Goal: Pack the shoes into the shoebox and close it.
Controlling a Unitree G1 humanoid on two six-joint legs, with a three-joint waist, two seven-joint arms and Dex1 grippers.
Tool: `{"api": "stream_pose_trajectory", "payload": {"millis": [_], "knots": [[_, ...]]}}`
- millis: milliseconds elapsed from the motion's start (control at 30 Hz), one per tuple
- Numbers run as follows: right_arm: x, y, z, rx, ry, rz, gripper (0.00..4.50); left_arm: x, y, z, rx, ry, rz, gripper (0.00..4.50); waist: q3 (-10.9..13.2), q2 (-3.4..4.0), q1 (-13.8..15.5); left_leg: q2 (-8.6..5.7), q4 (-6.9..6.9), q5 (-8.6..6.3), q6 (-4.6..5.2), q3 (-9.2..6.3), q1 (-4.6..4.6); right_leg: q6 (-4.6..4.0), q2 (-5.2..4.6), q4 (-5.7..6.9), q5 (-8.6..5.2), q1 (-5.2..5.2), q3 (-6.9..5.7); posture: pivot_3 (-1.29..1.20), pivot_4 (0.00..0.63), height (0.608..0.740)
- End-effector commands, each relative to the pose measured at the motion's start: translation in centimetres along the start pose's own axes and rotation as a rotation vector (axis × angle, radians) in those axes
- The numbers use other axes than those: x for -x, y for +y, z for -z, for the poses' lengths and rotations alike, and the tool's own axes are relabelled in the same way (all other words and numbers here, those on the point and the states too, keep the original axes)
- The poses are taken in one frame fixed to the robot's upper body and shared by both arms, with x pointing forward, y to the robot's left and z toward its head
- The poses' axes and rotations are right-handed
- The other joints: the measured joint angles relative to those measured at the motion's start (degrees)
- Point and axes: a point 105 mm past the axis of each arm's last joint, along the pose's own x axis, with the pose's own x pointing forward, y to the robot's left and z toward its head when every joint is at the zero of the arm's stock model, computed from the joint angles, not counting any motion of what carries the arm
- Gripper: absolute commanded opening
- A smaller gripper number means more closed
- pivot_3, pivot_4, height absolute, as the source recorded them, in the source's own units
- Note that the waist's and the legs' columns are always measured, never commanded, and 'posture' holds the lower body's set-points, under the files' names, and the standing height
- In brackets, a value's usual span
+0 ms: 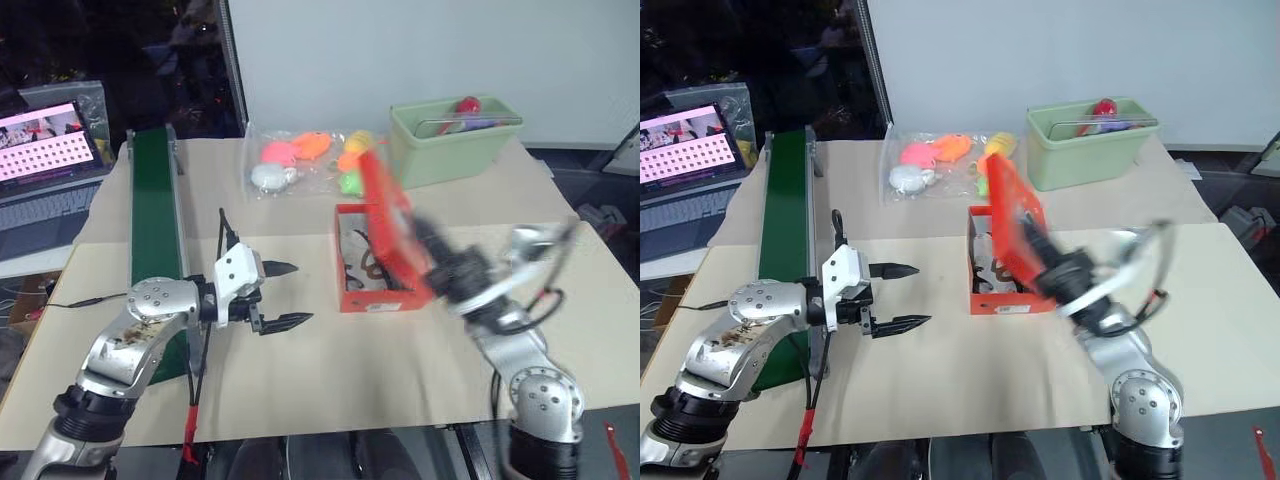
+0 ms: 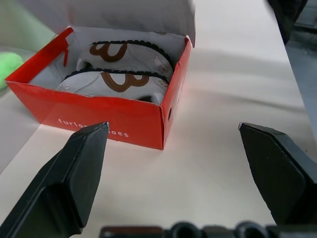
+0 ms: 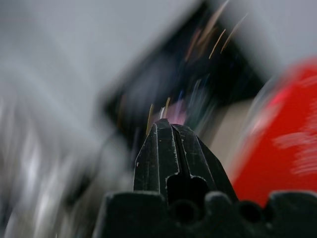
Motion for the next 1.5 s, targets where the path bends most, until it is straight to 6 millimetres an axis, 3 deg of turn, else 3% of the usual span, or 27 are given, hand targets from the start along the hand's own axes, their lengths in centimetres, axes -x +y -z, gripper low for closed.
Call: {"api": "stream_pose_trajectory", "payload": {"millis": [33,133,233,300,433,533,667,767,900,1067,1200,1333,1500], "knots": [[2.1,-3.0,5.4,0.268,0.444,0.089,0.03,0.1,-0.1,-0.7,-0.032,-0.012,-0.009,4.5,0.0,-0.04,0.7,-0.02,0.0,0.0,0.0,0.03,0.02,0.28,-0.02,-0.01,-0.18,0.0,0.01,0.0,0.15,0.729],[2.7,-5.5,6.0,0.389,0.553,0.176,0.03,0.1,-0.1,-0.7,-0.031,-0.01,-0.014,4.5,0.0,-0.1,1.3,-0.03,0.0,0.0,0.0,0.04,-0.05,0.36,-0.01,-0.05,-0.22,-0.05,0.04,0.0,0.15,0.729],[2.0,-8.5,4.3,0.499,0.524,0.325,0.03,0.1,-0.3,-0.7,-0.027,-0.011,-0.017,4.5,0.0,-0.13,1.0,0.0,0.0,0.0,0.0,0.05,-0.11,0.22,0.03,-0.04,-0.13,-0.12,0.09,0.0,0.15,0.729],[1.2,-9.2,3.1,0.506,0.461,0.366,0.03,0.1,-0.4,-0.6,-0.024,-0.011,-0.017,4.5,0.0,-0.16,1.1,0.0,0.01,0.0,0.0,0.07,-0.1,0.17,0.04,-0.02,-0.09,-0.13,0.13,0.0,0.15,0.729],[-0.5,-6.3,1.8,0.477,0.344,0.208,0.03,0.1,-0.5,-0.6,-0.018,-0.008,-0.016,4.5,0.1,-0.18,1.4,0.0,0.01,0.0,0.0,0.04,-0.16,0.01,0.04,-0.01,0.01,-0.15,0.1,0.0,0.15,0.729],[-1.4,-2.9,0.4,0.375,0.239,0.032,0.03,0.0,-0.5,-0.7,-0.019,-0.012,-0.021,4.5,0.1,-0.19,1.4,0.0,0.01,-0.02,0.04,0.01,-0.28,0.01,0.01,-0.11,0.02,-0.17,0.06,0.0,0.15,0.729],[-1.7,-2.1,-0.6,0.352,0.207,-0.036,0.03,-0.2,-0.5,-0.8,-0.018,-0.016,-0.025,4.5,0.1,-0.2,1.4,0.01,0.01,-0.04,0.06,-0.04,-0.27,0.01,0.02,-0.08,0.02,-0.14,0.01,0.0,0.15,0.729],[-3.5,-6.5,-3.8,0.414,0.093,0.207,0.03,-0.2,-0.5,-0.7,-0.02,-0.017,-0.027,4.5,0.1,-0.22,0.8,0.01,0.06,-0.03,0.06,-0.01,-0.2,-0.02,0.02,-0.04,0.05,-0.13,0.01,0.0,0.15,0.729],[-5.0,-11.0,-5.0,0.516,0.074,0.447,0.03,-0.4,-0.6,-0.7,-0.018,-0.02,-0.027,4.5,0.1,-0.25,1.0,0.05,0.08,0.0,0.01,0.03,-0.02,-0.05,0.11,0.07,0.09,-0.1,0.1,0.0,0.15,0.729],[-6.3,-14.3,-3.7,0.575,0.129,0.556,0.03,-0.5,-0.7,-0.7,-0.017,-0.023,-0.027,4.5,0.1,-0.25,1.2,0.01,0.06,-0.01,0.02,0.05,-0.26,-0.07,0.05,0.01,0.1,-0.25,0.1,0.0,0.15,0.729],[-6.5,-16.0,-0.1,0.576,0.308,0.559,0.03,-0.4,-0.8,-0.7,-0.017,-0.024,-0.035,4.5,0.1,-0.25,1.1,0.01,0.06,-0.02,0.03,0.04,-0.37,-0.07,0.01,0.03,0.1,-0.32,0.08,0.0,0.15,0.729],[-6.5,-15.8,2.2,0.563,0.409,0.495,0.03,-0.2,-0.7,-0.7,-0.017,-0.021,-0.053,4.5,0.1,-0.25,1.1,0.01,0.06,-0.02,0.03,0.03,-0.29,-0.07,0.02,0.04,0.1,-0.27,0.07,0.0,0.15,0.729],[-6.4,-15.4,2.8,0.536,0.443,0.46,0.03,0.0,-0.5,-0.6,-0.016,-0.017,-0.073,4.5,0.1,-0.25,0.8,0.04,0.05,-0.02,0.03,0.03,-0.06,-0.07,0.05,0.06,0.1,-0.11,0.08,0.0,0.15,0.729]]}}
